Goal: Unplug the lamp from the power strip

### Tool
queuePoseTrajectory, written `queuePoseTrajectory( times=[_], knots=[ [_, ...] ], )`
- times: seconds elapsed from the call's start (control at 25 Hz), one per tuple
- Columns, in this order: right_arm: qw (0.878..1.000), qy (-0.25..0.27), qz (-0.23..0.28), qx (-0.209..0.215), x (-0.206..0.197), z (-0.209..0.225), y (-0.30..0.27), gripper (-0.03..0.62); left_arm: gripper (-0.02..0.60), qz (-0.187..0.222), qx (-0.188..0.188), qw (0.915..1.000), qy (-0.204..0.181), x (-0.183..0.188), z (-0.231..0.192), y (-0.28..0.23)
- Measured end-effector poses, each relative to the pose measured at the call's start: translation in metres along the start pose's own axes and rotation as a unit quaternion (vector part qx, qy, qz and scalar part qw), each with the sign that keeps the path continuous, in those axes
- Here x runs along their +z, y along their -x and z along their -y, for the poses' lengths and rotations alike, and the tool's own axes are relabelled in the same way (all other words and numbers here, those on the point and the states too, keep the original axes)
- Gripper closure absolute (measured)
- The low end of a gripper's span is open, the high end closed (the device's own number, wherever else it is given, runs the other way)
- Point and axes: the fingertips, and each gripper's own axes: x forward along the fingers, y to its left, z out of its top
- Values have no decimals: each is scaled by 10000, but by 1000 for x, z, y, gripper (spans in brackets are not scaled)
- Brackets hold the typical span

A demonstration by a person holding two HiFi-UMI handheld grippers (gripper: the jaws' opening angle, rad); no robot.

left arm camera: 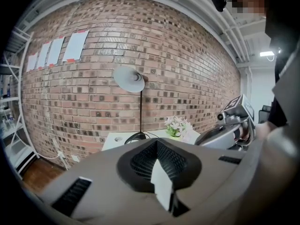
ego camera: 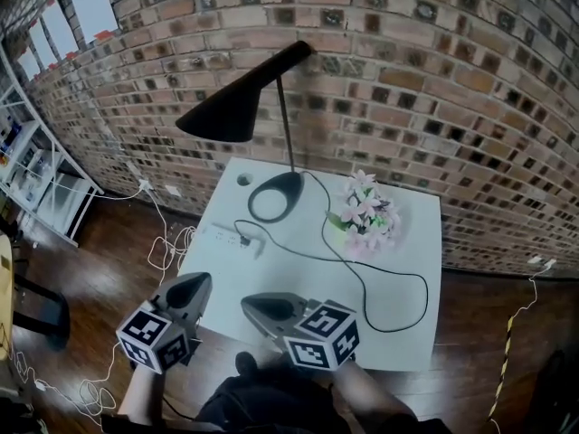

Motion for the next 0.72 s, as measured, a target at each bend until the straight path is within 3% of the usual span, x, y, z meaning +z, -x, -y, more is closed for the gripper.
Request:
queuePoseTrajectory(
  times=[0.32,0.72],
  knots=[
    [9998,54,-4,-209,1,13,2,603,580,-120,-177,9996,-165,-2,-4,-23],
    [9963,14,-92,-852,6,41,-13,603,581,-129,-663,9975,-220,-5,-27,-50]
  ],
)
